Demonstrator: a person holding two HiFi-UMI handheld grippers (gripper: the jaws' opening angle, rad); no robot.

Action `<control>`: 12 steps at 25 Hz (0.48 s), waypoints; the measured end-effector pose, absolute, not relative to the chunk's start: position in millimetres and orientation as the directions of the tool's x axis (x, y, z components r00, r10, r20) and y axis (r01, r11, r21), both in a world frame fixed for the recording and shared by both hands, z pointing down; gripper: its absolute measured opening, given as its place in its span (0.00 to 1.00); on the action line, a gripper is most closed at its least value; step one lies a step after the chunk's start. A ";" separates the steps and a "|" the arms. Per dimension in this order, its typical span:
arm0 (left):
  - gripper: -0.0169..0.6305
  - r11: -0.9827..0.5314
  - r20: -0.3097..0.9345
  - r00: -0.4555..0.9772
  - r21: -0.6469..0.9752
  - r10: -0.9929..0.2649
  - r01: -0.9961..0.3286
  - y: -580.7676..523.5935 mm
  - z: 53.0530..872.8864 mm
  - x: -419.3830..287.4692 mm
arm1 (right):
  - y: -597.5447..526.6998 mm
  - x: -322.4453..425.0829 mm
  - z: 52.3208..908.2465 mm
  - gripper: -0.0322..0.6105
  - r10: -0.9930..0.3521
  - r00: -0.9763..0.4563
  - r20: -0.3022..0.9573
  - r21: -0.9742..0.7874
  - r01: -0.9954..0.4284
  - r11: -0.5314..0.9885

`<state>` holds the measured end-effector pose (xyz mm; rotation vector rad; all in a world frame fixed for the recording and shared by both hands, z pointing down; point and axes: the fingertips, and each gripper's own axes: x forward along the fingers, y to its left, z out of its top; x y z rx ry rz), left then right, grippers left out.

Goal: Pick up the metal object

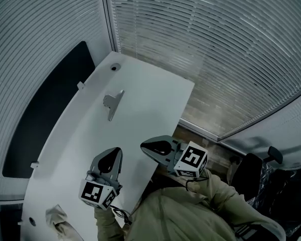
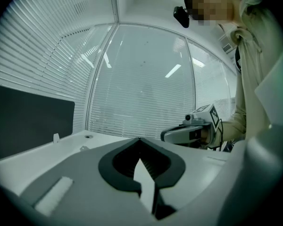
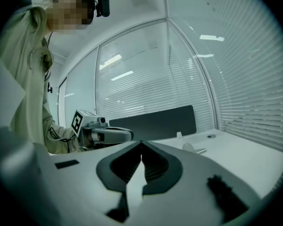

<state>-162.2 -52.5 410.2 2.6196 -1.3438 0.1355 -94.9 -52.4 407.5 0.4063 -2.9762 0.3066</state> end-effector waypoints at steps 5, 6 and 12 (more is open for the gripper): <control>0.04 -0.539 0.187 0.563 0.168 -0.805 -0.826 -81.5 425.6 -177.7 | -71.9 -103.4 421.7 0.06 -0.232 -0.955 0.183 -0.214 -0.269 0.939; 0.04 -0.523 0.193 0.551 0.180 -0.812 -0.833 -89.3 429.3 -181.7 | -77.7 -104.5 425.6 0.06 -0.226 -0.955 0.193 -0.220 -0.267 0.938; 0.14 -0.445 0.265 0.497 0.233 -0.826 -0.864 -144.4 460.4 -202.1 | -116.9 -116.4 447.4 0.06 -0.171 -0.961 0.217 -0.269 -0.227 0.936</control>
